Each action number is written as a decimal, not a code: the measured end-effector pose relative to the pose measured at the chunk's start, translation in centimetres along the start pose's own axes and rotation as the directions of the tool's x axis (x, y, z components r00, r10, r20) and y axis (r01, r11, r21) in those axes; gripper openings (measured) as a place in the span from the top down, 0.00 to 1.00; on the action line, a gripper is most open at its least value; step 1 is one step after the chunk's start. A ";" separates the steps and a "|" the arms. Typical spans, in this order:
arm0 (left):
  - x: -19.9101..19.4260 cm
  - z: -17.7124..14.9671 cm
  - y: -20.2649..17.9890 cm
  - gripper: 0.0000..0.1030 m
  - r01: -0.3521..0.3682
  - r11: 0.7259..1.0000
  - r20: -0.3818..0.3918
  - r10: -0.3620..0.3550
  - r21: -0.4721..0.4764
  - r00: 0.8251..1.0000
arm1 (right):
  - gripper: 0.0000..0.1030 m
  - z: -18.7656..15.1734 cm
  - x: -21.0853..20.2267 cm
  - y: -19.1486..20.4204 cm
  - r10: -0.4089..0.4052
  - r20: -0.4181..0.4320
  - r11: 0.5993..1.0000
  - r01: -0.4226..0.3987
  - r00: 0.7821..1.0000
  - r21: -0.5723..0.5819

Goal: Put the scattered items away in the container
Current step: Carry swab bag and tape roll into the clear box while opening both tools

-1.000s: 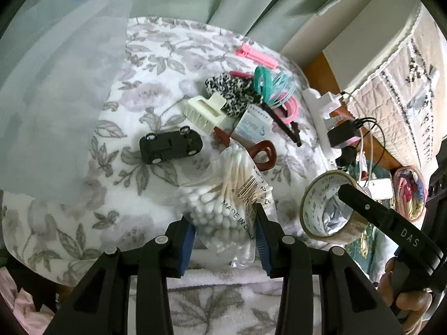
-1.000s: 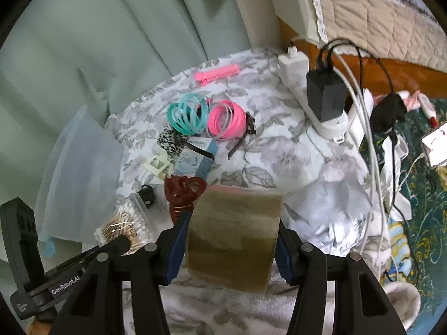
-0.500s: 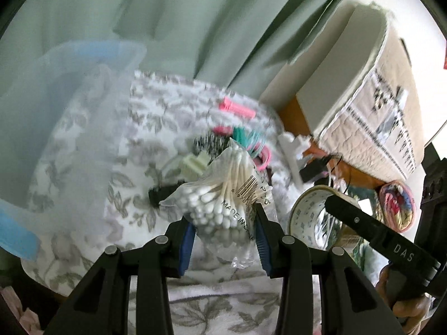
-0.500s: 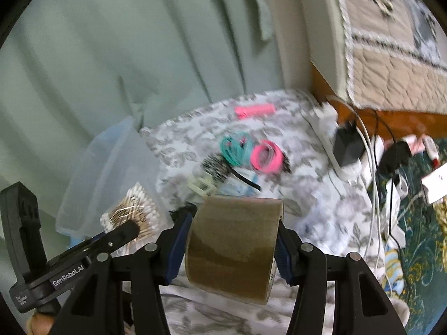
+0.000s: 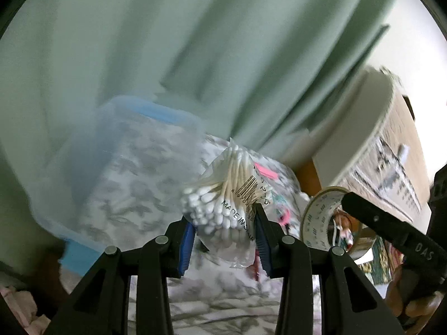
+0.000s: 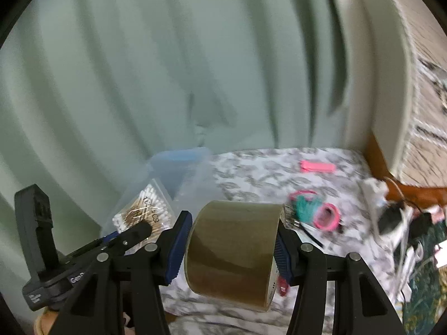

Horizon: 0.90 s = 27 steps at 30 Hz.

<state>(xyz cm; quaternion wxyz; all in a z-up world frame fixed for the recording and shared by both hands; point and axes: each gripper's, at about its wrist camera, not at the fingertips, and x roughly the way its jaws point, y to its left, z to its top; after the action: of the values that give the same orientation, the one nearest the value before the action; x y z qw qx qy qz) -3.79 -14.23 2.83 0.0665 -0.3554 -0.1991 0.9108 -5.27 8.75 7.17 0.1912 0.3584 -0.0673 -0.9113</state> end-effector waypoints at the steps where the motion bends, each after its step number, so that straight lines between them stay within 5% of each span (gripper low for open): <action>1: -0.3 0.1 0.7 0.60 -0.011 1.000 0.008 0.012 -0.011 1.000 | 0.44 0.1 0.4 0.7 0.010 -0.006 1.000 -0.010 1.000 -0.011; 11: -1.5 0.4 6.7 0.60 -0.107 0.990 0.030 0.111 -0.096 0.993 | 0.44 1.6 4.2 7.5 0.109 -0.068 0.986 -0.116 0.992 -0.119; 27: -0.1 0.7 11.4 0.60 -0.175 0.970 -0.021 0.174 -0.166 0.985 | 0.44 1.7 11.3 12.2 0.157 -0.183 0.966 -0.190 0.970 -0.176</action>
<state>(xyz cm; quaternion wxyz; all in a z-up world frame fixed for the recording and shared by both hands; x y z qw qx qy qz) -3.94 -24.90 -1.30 -0.0431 -0.3788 -0.2427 0.8920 -10.38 -6.96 4.49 0.3091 0.4064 0.0063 -0.8598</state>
